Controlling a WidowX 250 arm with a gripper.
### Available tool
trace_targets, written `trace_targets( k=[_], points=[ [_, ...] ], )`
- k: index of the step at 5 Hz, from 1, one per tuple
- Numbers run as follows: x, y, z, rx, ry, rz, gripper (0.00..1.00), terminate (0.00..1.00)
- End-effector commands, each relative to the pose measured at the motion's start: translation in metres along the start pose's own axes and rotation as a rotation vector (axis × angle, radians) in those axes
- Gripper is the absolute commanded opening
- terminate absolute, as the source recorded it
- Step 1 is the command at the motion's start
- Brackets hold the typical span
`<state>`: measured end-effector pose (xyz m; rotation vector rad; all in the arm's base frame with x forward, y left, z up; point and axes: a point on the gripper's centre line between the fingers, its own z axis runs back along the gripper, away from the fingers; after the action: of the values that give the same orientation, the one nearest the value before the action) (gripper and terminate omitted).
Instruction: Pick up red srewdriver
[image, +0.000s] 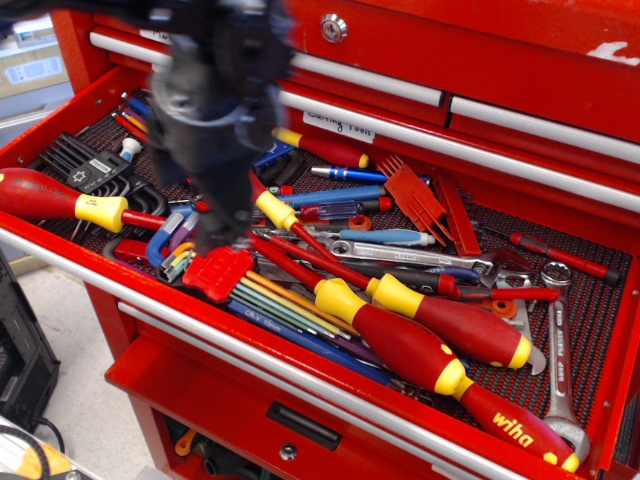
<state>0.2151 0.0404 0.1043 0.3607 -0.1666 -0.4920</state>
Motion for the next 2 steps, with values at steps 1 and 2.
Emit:
trace_targets(
  k=[1,2],
  points=[
    [-0.024,0.043,-0.019,0.026,-0.022,-0.158,1.0,0.0],
    [-0.03,0.06,-0.039,0.042,-0.053,-0.252,1.0,0.0]
  ],
)
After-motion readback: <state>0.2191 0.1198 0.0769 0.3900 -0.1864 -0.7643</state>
